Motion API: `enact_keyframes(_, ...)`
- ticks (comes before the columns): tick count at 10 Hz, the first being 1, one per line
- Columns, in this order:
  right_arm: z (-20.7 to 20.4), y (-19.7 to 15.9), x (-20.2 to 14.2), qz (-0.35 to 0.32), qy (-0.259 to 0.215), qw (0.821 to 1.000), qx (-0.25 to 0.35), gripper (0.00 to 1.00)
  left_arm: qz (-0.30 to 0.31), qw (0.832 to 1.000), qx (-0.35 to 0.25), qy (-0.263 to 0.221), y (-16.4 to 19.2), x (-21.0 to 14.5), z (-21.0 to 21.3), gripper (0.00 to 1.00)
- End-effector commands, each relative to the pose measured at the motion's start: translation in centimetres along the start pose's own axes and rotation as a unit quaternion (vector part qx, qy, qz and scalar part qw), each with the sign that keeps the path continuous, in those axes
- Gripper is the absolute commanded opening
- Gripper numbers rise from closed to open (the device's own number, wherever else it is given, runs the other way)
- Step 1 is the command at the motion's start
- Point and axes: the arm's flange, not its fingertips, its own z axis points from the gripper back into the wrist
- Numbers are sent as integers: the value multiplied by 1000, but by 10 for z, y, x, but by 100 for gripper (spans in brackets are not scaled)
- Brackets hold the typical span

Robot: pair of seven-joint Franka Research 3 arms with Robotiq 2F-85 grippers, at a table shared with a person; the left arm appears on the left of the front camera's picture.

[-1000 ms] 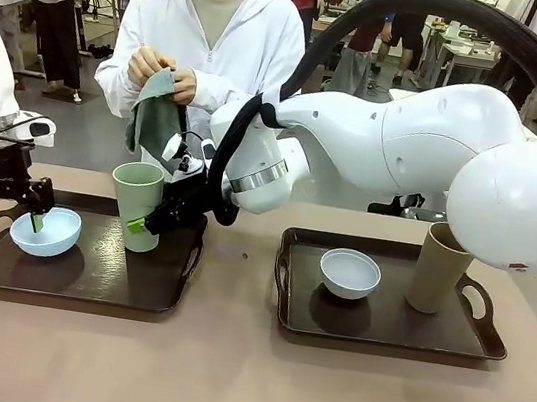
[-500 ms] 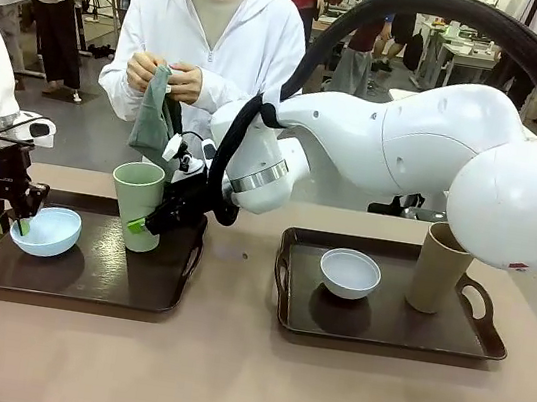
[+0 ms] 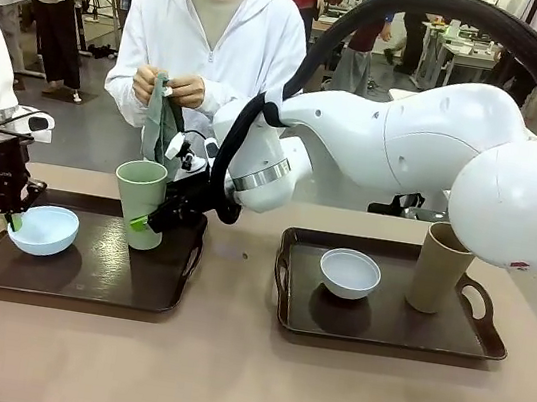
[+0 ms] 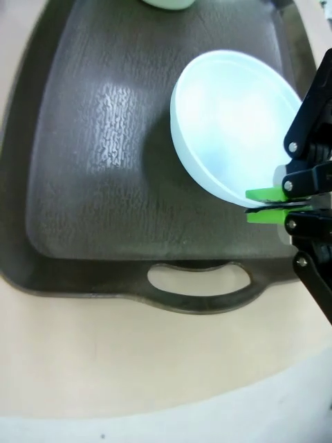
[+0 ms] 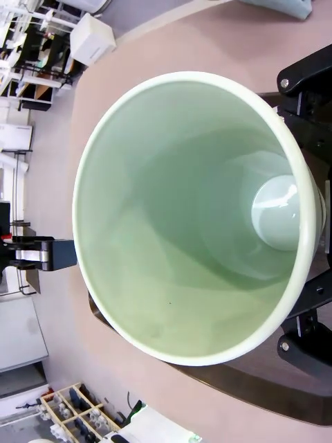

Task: Set up a tray with a mat and arrange the tableware.
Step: Pick up the Picnic Bowl and Reusable plastic cup from the Handle tray in front of the human's position and hold them in the air.

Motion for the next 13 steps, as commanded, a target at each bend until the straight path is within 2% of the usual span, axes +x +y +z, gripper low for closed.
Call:
enact_keyframes(1,23,14,16,-14,11,1000,-3,66,20,999,-29,28,3,-8,12,0)
enact_keyframes(3,62,45,60,-4,33,999,2,66,42,995,-83,28,12,-23,51,0)
enact_keyframes(7,140,107,128,23,43,998,-35,66,56,994,-86,-33,23,-61,134,0)
enact_keyframes(11,159,132,150,30,43,998,-45,66,44,992,-91,-78,19,-97,188,0)
enact_keyframes(13,157,123,143,12,37,998,-45,66,31,991,-99,-83,14,-107,202,0)
